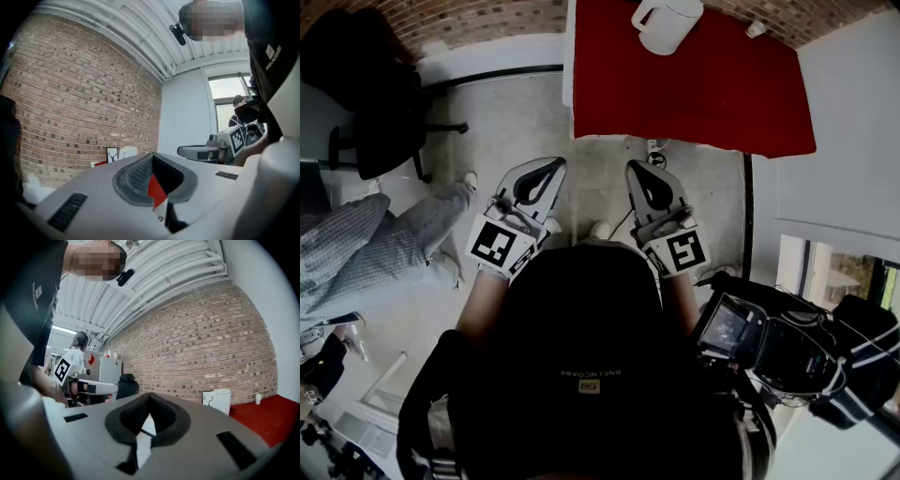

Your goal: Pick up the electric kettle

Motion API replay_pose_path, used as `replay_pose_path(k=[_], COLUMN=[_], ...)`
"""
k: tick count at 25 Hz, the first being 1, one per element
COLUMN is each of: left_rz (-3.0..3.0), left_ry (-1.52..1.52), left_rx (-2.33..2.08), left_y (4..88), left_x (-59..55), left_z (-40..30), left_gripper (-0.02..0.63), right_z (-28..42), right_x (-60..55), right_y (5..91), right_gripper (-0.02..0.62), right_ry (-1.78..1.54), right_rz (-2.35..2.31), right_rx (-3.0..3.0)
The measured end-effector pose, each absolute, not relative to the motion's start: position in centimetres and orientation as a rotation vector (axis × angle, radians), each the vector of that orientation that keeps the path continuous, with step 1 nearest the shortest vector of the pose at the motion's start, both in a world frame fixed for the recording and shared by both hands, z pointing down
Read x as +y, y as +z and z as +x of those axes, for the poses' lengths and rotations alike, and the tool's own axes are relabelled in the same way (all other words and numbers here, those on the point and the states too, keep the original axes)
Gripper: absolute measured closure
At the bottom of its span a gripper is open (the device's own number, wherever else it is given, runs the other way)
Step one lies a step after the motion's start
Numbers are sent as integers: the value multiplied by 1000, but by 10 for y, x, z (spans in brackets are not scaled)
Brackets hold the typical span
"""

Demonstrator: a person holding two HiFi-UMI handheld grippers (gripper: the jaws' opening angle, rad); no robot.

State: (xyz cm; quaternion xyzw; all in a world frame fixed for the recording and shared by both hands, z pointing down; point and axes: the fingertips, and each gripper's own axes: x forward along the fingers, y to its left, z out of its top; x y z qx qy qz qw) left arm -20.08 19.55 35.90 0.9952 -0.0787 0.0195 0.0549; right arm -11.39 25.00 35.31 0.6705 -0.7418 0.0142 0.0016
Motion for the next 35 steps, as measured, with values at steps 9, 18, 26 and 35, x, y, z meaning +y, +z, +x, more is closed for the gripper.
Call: replay_pose_path(k=[9, 18, 26, 35], left_rz=[3029, 3077, 3081, 3111], left_ry=[72, 131, 147, 116], left_rx=[-189, -208, -218, -259], left_y=[358, 353, 366, 370], left_x=[208, 250, 275, 265], left_z=[-175, -153, -117, -88], left_gripper=[603, 603, 603, 603], right_z=[-100, -75, -35, 0], right_x=[253, 296, 322, 320], right_y=[361, 358, 374, 388], right_gripper=[589, 589, 589, 589], right_ry=[50, 112, 176, 248], right_rz=[2025, 2058, 2086, 2150], right_rx=[-2359, -2423, -2450, -2429])
